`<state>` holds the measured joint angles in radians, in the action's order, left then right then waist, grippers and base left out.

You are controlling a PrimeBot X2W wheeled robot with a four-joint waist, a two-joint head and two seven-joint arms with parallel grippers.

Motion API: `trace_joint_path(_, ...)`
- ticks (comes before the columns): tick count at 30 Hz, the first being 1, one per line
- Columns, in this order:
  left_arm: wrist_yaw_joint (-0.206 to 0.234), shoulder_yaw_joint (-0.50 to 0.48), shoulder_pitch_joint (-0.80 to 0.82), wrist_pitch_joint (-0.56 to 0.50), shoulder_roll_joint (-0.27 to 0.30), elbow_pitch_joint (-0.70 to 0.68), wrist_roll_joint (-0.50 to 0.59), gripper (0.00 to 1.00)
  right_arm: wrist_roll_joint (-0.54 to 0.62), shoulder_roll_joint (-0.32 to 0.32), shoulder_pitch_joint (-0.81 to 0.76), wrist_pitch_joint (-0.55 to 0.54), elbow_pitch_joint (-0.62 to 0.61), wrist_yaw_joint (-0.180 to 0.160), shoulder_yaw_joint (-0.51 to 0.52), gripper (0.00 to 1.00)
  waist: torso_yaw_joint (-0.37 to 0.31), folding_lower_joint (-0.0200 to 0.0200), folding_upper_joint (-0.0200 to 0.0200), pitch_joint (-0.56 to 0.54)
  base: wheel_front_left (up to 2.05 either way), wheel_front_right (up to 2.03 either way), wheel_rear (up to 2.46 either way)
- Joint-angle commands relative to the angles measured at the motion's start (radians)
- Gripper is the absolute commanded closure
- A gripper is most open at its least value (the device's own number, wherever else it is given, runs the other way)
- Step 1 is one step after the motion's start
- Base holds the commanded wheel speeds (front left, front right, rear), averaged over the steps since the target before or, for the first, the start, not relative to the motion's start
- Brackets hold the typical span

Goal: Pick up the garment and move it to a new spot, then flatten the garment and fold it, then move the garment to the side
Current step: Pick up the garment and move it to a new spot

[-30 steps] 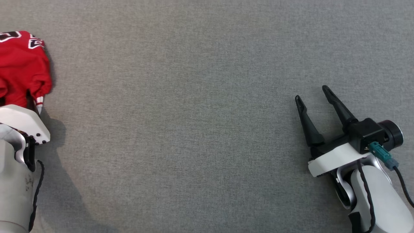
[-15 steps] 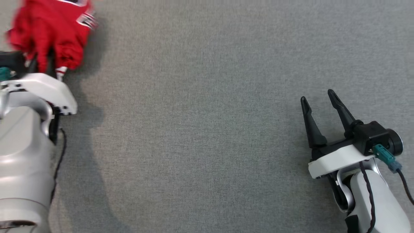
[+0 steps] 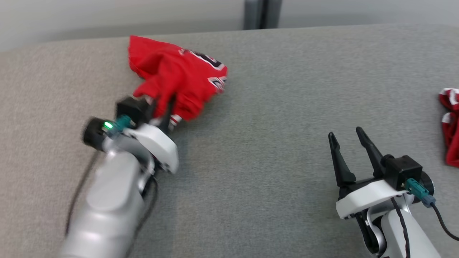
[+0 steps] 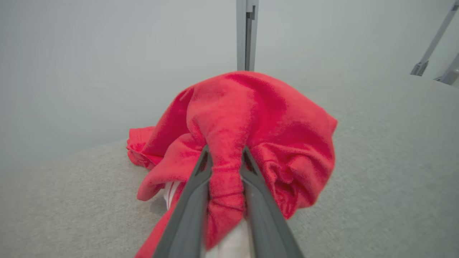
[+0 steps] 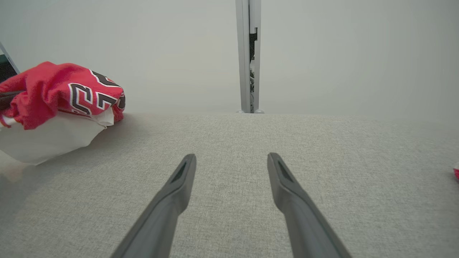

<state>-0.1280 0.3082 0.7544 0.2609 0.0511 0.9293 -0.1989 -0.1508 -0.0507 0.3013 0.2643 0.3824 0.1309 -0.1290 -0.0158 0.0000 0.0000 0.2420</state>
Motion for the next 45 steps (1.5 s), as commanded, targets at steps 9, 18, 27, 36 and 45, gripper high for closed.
trace_joint_path(9,0.04,0.352,-0.185,0.005,0.003,-0.164,-0.203,1.0,-0.05,-0.003,-0.058,0.0,0.035,0.0,-0.019,0.0,-0.086,0.0,0.0,-0.095,0.0,0.0,0.0)
trace_joint_path(18,0.167,0.342,-0.321,0.005,0.003,-0.239,-0.198,0.0,-0.066,-0.003,-0.095,0.0,0.051,0.0,-0.018,0.0,-0.086,0.0,0.0,-0.156,0.0,0.0,0.0)
trace_joint_path(27,0.219,0.154,-0.483,0.005,0.059,-0.351,-0.128,0.0,-0.069,-0.003,-0.127,0.0,0.06,0.0,-0.007,0.0,-0.051,0.0,0.0,-0.207,0.0,0.0,0.0)
trace_joint_path(36,0.269,-0.106,-0.698,0.005,0.082,-0.521,-0.051,0.0,-0.073,-0.003,-0.149,0.0,0.065,0.0,-0.02,0.0,-0.036,0.0,0.0,-0.243,0.0,0.0,0.0)
trace_joint_path(45,0.247,-0.29,-0.863,0.005,0.038,-0.635,0.035,0.0,-0.061,-0.003,-0.191,0.0,0.087,0.0,-0.004,0.0,-0.039,0.0,0.0,-0.269,0.0,0.0,0.0)
